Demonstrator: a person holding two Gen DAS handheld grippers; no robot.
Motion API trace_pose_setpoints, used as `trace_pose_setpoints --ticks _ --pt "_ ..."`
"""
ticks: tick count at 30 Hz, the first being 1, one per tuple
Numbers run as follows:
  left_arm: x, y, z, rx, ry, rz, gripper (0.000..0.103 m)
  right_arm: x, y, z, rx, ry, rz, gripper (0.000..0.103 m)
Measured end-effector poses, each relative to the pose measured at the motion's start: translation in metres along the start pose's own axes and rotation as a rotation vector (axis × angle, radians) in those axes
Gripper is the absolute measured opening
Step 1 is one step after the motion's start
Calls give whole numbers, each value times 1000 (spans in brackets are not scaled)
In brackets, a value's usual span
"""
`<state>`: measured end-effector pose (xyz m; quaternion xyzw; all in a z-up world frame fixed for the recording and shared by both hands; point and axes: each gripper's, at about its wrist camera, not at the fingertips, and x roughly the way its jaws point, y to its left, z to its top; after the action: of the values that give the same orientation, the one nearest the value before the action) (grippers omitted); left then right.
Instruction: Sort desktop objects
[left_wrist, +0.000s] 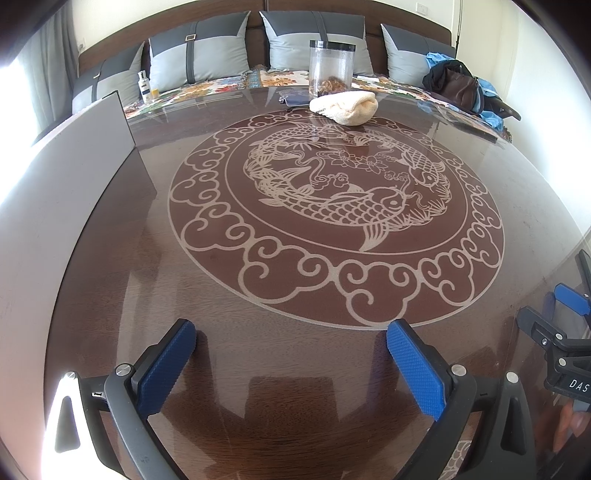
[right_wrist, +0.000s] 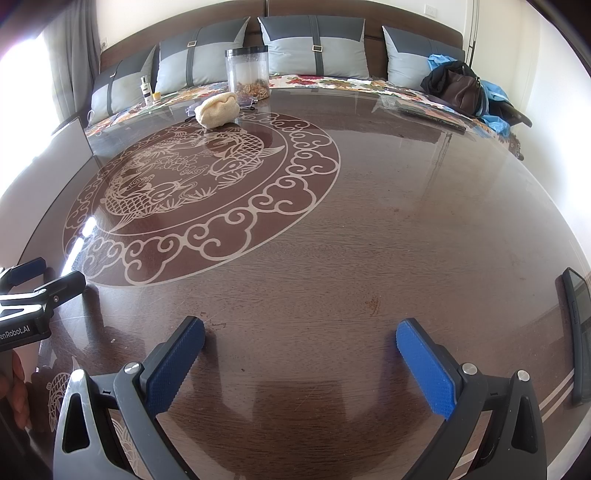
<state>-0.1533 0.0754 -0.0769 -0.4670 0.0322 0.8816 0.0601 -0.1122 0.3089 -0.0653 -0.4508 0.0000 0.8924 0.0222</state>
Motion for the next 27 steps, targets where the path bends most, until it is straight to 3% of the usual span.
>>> trace_pose_setpoints --ticks 3,7,13,16,21,24,27 --pt "3 10 5 48 20 -29 103 0 0 0 0 0 0 103" --pt "4 40 6 -2 -10 -8 103 0 0 0 0 0 1 103" --pt "4 43 5 -9 -17 2 103 9 2 16 -23 25 48 103" --pt "3 44 4 -10 -18 2 103 34 17 66 -89 13 159 103" --pt "3 44 4 -9 -18 2 103 80 60 183 -207 -79 272 103" --pt "3 44 4 -9 -18 2 103 115 92 236 -250 -49 258 103" --pt "3 44 4 -10 -18 2 103 147 116 261 -301 2 202 102"
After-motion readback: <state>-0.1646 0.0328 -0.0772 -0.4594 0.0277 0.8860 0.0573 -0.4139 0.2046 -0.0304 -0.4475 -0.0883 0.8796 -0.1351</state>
